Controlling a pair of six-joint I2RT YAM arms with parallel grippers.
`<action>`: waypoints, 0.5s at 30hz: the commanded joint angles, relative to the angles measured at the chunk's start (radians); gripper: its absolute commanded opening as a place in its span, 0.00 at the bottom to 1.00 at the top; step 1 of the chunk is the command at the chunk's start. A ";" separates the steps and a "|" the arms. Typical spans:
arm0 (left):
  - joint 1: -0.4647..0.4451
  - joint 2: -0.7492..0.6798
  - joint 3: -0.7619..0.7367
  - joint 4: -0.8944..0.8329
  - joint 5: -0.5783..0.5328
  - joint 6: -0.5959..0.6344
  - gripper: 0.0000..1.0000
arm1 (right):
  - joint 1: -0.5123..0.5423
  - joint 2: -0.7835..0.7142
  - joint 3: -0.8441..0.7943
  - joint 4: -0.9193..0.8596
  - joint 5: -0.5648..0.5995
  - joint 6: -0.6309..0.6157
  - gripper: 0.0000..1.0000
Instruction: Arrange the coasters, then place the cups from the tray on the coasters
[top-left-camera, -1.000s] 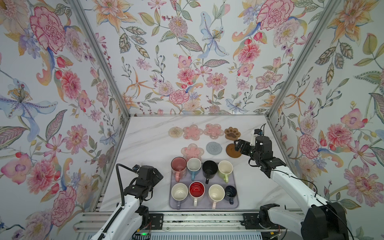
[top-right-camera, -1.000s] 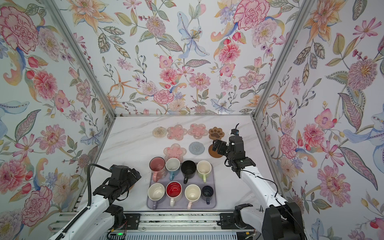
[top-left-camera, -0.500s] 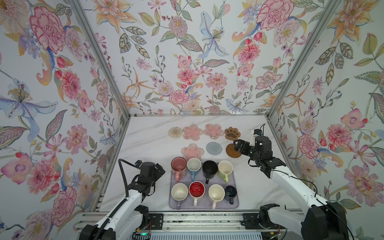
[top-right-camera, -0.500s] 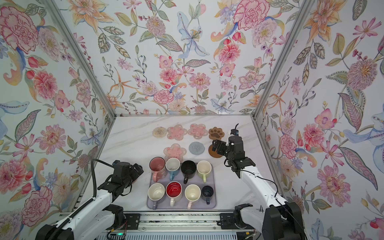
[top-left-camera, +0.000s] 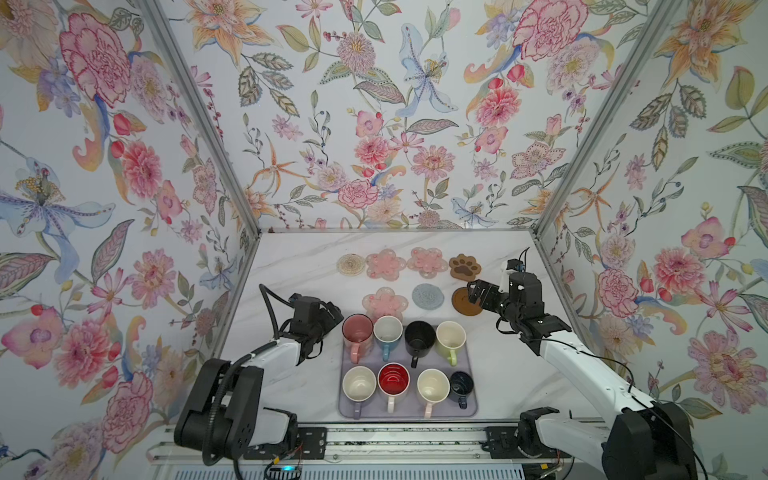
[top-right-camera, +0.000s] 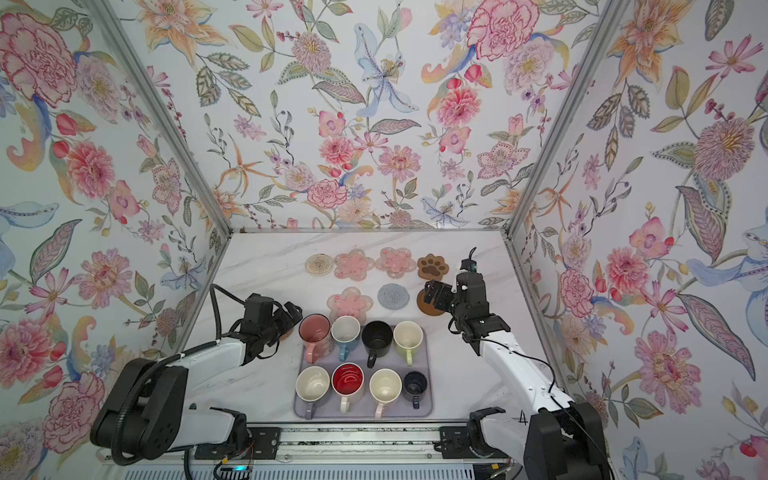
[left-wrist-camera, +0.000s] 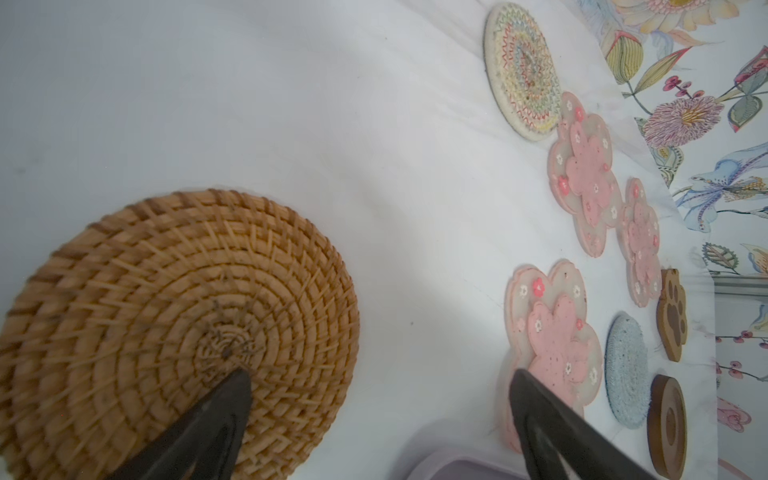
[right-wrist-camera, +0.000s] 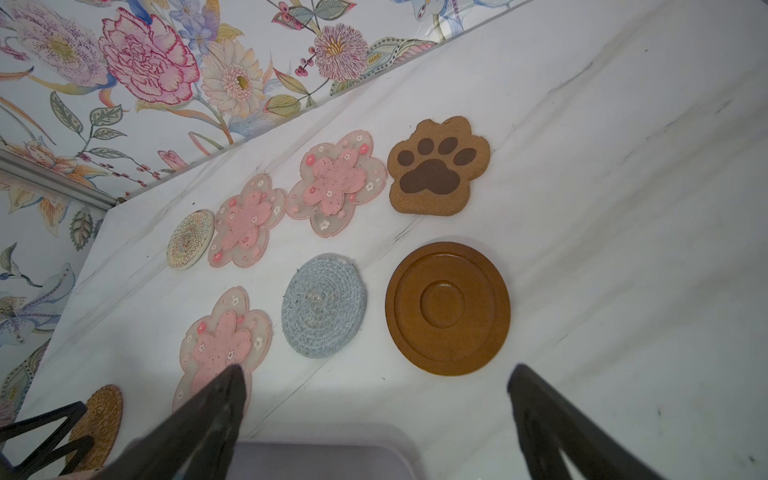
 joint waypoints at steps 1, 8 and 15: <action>-0.023 0.095 0.031 0.020 0.074 0.001 0.99 | 0.005 -0.009 0.036 -0.037 0.022 -0.016 0.99; -0.053 0.262 0.170 0.053 0.099 0.007 0.99 | 0.003 -0.026 0.032 -0.051 0.034 -0.021 0.99; -0.069 0.361 0.289 0.055 0.121 0.016 0.99 | -0.002 -0.043 0.023 -0.057 0.036 -0.021 0.99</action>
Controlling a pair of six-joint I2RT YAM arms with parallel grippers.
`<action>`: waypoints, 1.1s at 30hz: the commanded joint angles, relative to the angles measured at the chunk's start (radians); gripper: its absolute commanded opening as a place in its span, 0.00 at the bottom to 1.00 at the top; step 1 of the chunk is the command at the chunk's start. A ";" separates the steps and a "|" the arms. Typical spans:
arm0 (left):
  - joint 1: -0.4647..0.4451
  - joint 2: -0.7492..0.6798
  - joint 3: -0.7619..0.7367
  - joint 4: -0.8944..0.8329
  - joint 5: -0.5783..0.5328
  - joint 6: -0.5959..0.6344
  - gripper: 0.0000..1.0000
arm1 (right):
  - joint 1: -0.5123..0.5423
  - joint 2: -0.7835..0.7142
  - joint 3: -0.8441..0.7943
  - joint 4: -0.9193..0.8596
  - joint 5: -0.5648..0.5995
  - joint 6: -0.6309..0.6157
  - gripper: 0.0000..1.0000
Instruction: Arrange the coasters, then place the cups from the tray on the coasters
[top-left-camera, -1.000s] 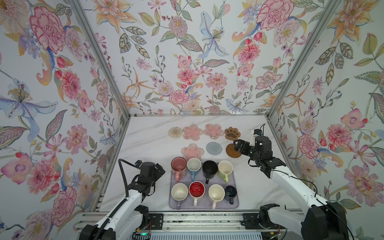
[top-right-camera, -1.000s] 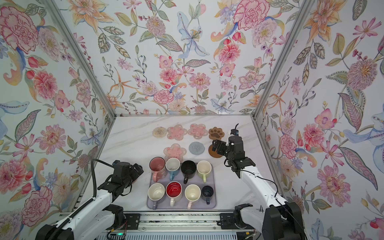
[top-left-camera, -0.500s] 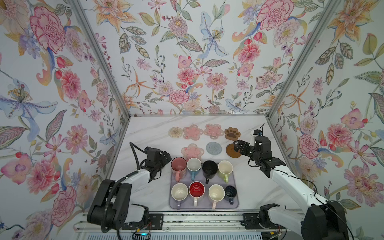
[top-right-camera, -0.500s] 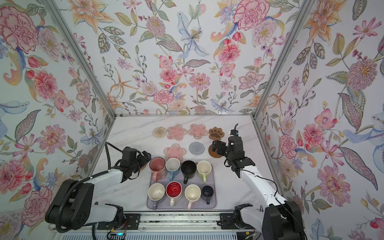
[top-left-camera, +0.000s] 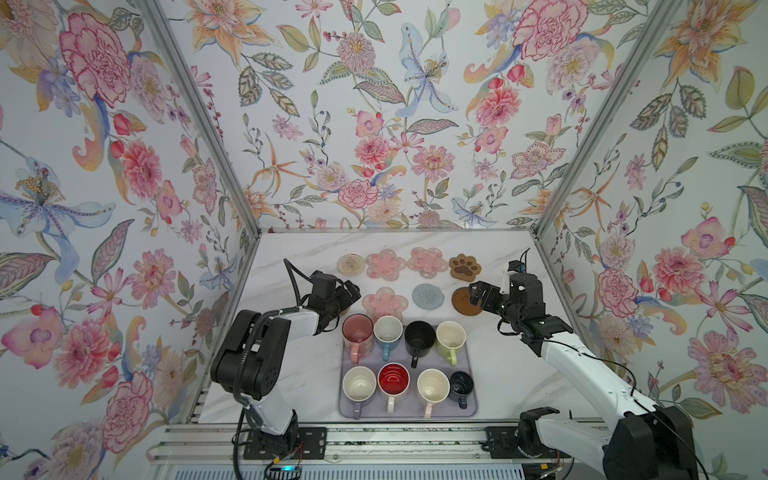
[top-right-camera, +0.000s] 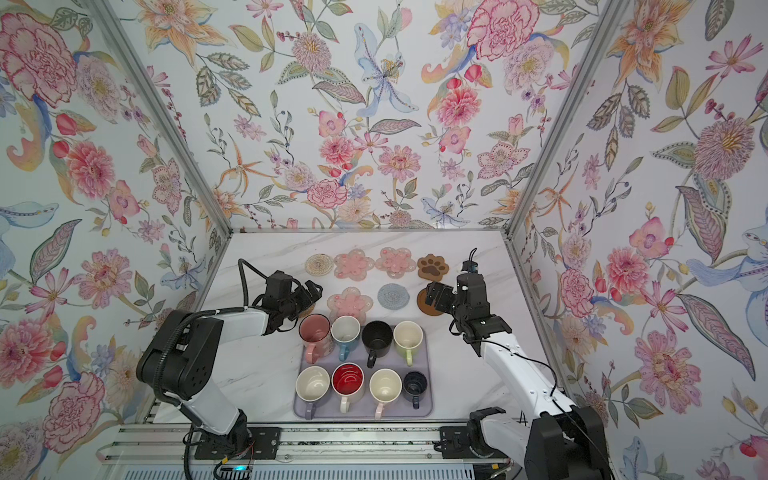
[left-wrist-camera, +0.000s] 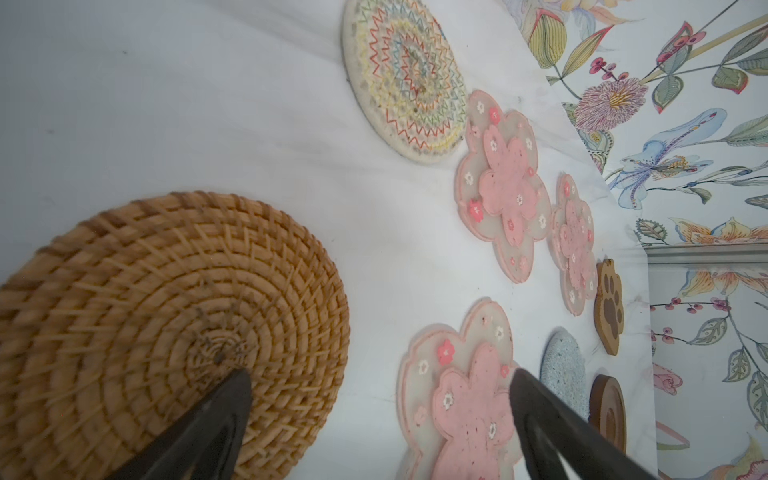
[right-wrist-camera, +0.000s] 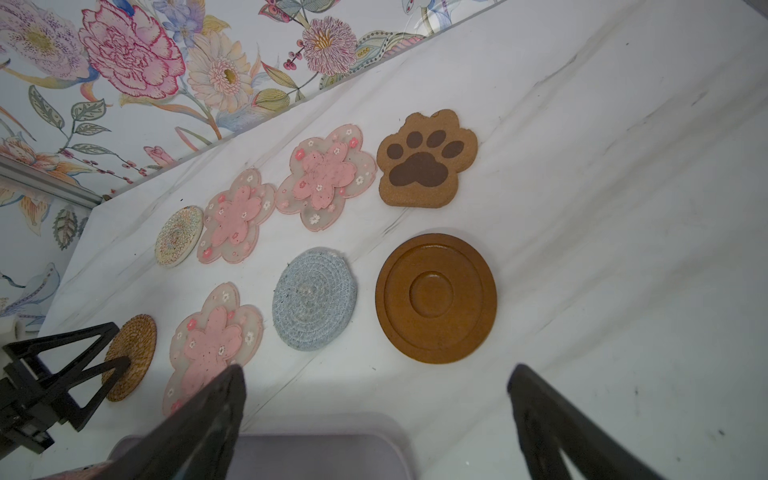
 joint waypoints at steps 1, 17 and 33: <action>-0.023 0.060 0.036 -0.057 0.040 0.014 0.99 | -0.003 -0.022 0.021 -0.020 0.018 -0.017 0.99; -0.072 0.090 0.144 -0.095 0.041 0.037 0.99 | -0.014 -0.073 -0.005 -0.026 0.017 -0.033 0.99; -0.066 -0.333 0.321 -0.442 -0.234 0.359 0.99 | -0.028 -0.114 -0.018 -0.044 0.041 -0.014 0.99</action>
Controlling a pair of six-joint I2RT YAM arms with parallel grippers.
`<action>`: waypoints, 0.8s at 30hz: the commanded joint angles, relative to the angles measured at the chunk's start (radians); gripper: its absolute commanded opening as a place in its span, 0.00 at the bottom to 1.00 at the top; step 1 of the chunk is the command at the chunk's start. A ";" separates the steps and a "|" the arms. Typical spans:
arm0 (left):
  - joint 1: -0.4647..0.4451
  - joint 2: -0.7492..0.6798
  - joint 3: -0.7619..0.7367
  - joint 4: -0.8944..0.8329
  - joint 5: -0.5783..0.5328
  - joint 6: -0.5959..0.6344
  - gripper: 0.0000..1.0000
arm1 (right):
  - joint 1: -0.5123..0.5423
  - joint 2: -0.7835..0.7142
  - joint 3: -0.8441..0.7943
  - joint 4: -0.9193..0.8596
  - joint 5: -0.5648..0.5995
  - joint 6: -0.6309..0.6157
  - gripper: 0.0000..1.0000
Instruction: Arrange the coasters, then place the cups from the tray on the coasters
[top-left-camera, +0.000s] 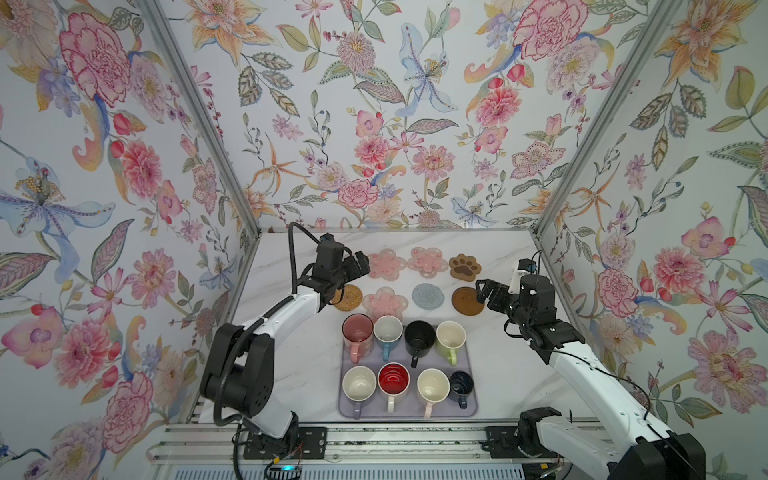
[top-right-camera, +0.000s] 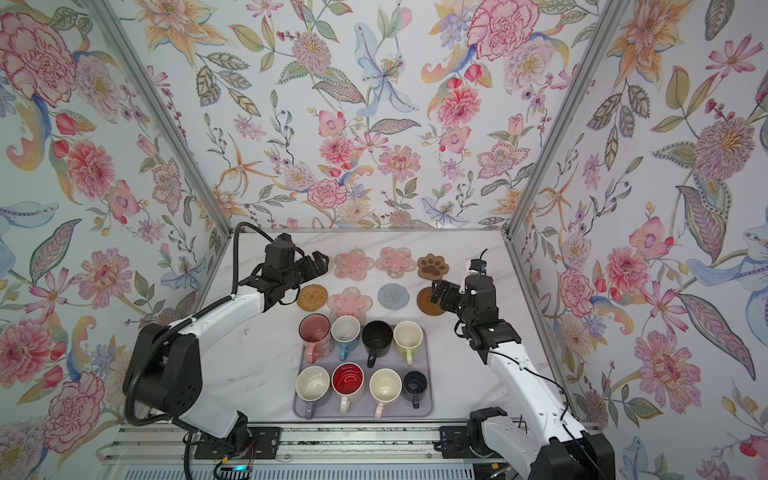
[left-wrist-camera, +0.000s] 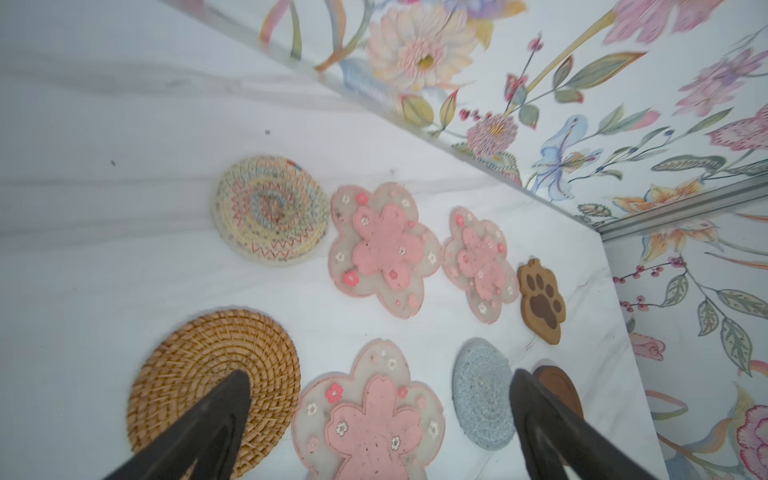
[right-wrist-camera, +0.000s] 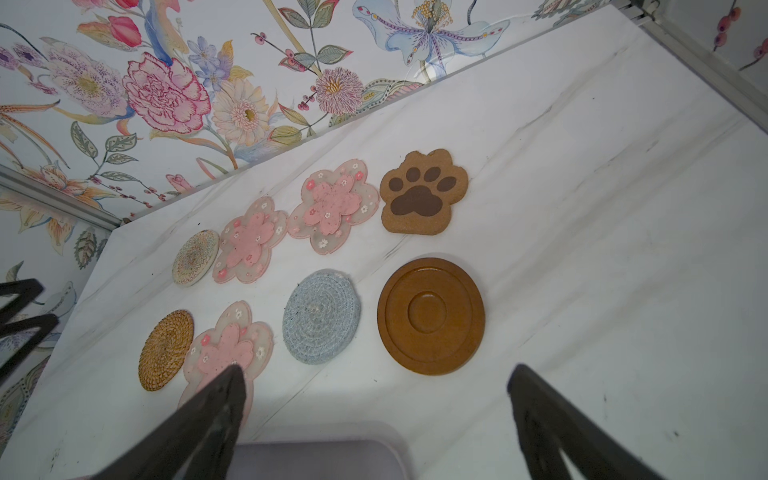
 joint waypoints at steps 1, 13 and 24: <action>-0.003 -0.156 -0.028 -0.098 -0.133 0.118 0.99 | -0.007 -0.009 -0.013 -0.025 0.030 0.005 0.99; -0.002 -0.697 -0.557 -0.032 -0.277 0.096 0.99 | -0.001 0.051 0.023 -0.088 0.049 0.016 0.99; -0.001 -0.772 -0.612 -0.066 -0.336 0.050 0.99 | 0.015 0.044 0.040 -0.161 0.025 0.014 0.99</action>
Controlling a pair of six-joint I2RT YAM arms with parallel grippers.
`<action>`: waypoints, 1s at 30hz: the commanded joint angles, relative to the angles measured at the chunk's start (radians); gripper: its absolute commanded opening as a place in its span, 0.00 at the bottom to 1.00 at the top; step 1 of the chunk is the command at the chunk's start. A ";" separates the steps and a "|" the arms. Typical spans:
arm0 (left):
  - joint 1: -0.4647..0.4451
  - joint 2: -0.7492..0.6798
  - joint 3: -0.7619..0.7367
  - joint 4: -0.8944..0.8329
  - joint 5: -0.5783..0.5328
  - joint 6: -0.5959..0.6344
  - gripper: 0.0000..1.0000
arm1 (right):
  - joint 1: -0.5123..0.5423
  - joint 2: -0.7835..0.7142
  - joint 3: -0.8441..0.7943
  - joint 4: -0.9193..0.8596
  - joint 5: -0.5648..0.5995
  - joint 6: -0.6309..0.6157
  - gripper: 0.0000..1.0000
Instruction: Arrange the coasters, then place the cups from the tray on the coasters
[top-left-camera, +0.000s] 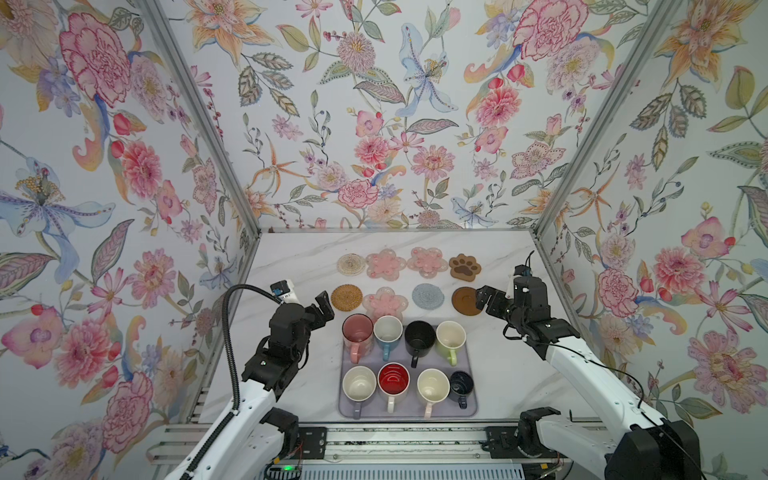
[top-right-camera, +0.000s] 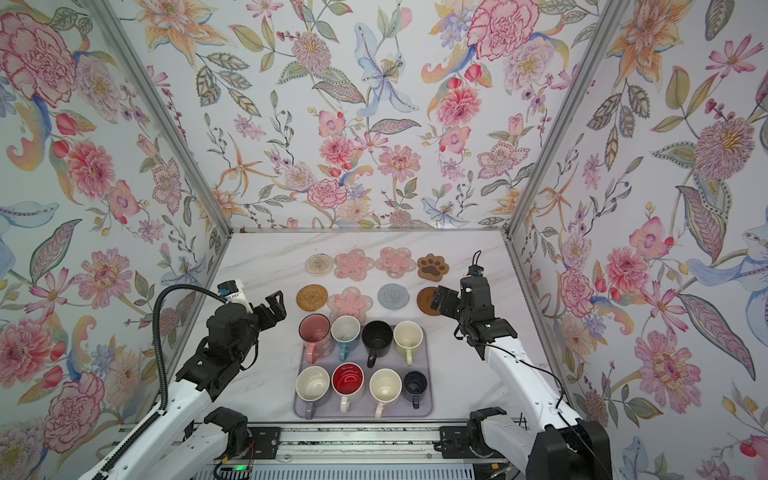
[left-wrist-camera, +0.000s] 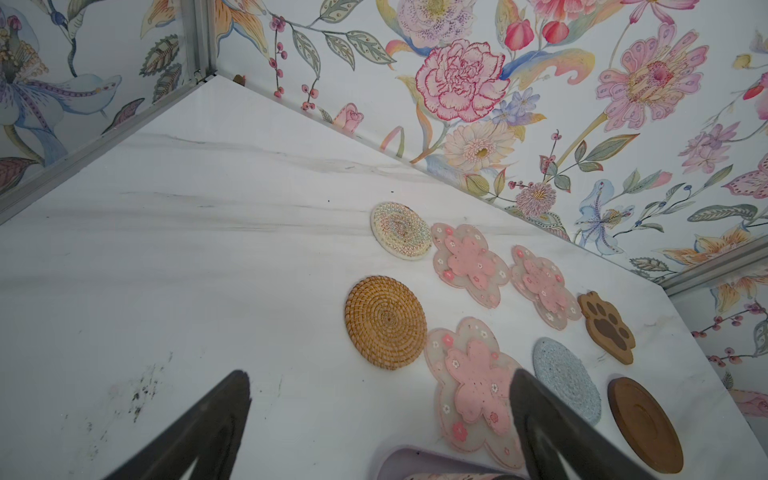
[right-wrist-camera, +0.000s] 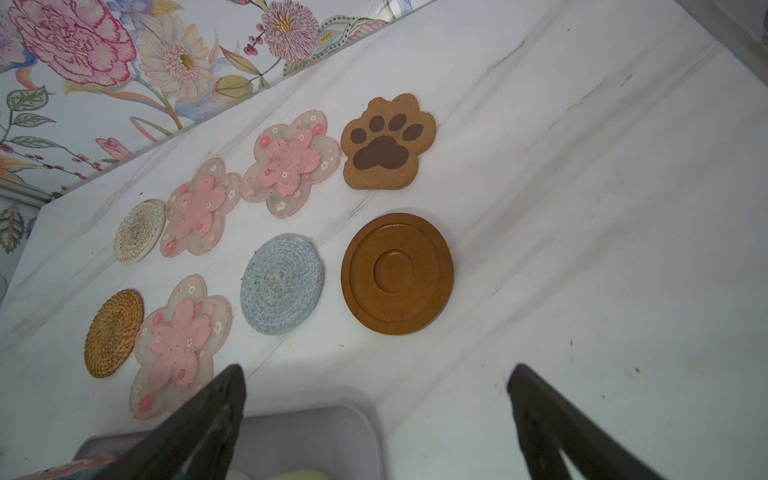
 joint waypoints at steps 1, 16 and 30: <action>0.000 -0.025 -0.021 -0.025 -0.051 -0.012 0.99 | 0.013 -0.013 0.036 -0.060 -0.010 0.004 0.99; 0.004 -0.030 -0.036 -0.012 -0.070 -0.021 0.99 | 0.232 -0.181 0.099 -0.557 0.073 0.115 0.99; 0.015 -0.068 -0.025 -0.043 -0.081 -0.010 0.99 | 0.742 -0.321 0.049 -0.767 0.235 0.485 0.81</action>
